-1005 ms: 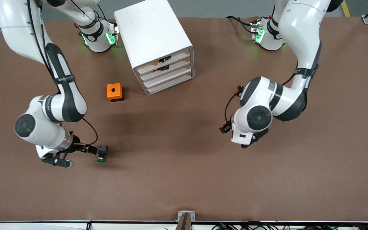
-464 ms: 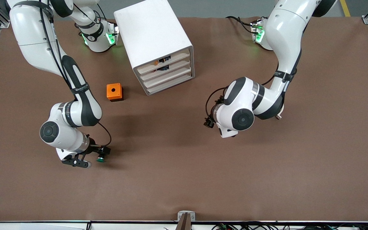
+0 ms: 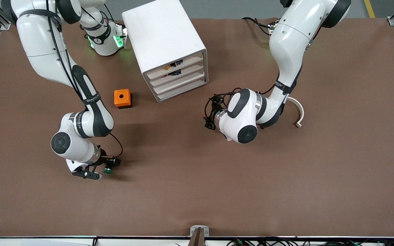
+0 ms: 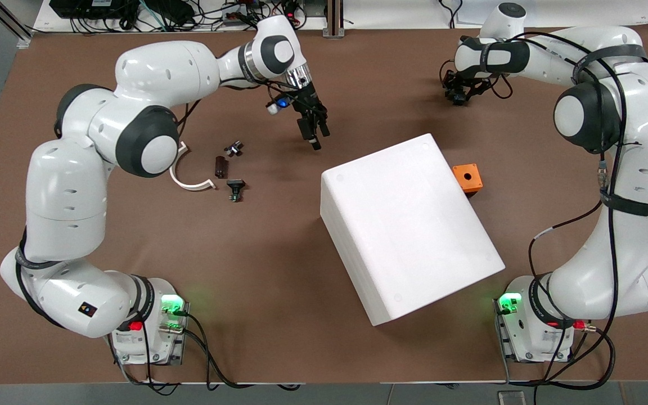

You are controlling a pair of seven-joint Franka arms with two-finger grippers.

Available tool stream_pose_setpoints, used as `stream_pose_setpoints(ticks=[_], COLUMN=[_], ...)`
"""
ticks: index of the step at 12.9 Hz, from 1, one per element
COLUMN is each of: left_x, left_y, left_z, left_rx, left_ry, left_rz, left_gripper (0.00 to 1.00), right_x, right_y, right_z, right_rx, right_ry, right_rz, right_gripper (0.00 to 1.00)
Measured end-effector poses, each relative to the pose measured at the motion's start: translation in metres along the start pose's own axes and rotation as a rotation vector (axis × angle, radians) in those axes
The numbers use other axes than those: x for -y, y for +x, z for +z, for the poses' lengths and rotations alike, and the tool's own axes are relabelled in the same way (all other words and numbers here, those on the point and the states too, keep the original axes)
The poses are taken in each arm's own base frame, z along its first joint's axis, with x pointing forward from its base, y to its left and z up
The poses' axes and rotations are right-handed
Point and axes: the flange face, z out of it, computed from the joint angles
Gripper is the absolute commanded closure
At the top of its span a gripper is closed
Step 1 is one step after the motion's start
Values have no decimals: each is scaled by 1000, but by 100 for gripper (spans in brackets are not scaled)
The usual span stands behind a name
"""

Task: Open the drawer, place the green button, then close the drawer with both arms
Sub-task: 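Move the left gripper to the cabinet drawer handle and grasp it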

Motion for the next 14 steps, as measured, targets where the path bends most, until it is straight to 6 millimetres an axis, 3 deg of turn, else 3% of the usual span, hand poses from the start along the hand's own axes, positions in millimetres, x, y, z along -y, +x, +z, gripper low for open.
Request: stream_pose_setpoints(ticks=[4,7,10,11,12,14], left_x=[-8,-12,3,7,8,8], left_y=[-3,-5,-30,-37,-38,-35], left_z=[53,76,109,121,130,142], left_rx=[136,209,198,209,219,221], left_ry=[116,194,257,284,307,349], left_rz=[-220,-405,-494,-509,-527,-552], left_gripper=[16,29,43,43,44,55], right_x=[-1,-6,-9,-8,-4,4], right_y=[0,2,4,5,8,13], right_z=[-1,-2,-7,-13,-24,-52], right_rx=[12,20,60,82,108,150], right_ry=[-3,-8,-15,-9,2,8], right_rz=[1,8,18,36,62,114], right_gripper=[83,97,99,99,99,100])
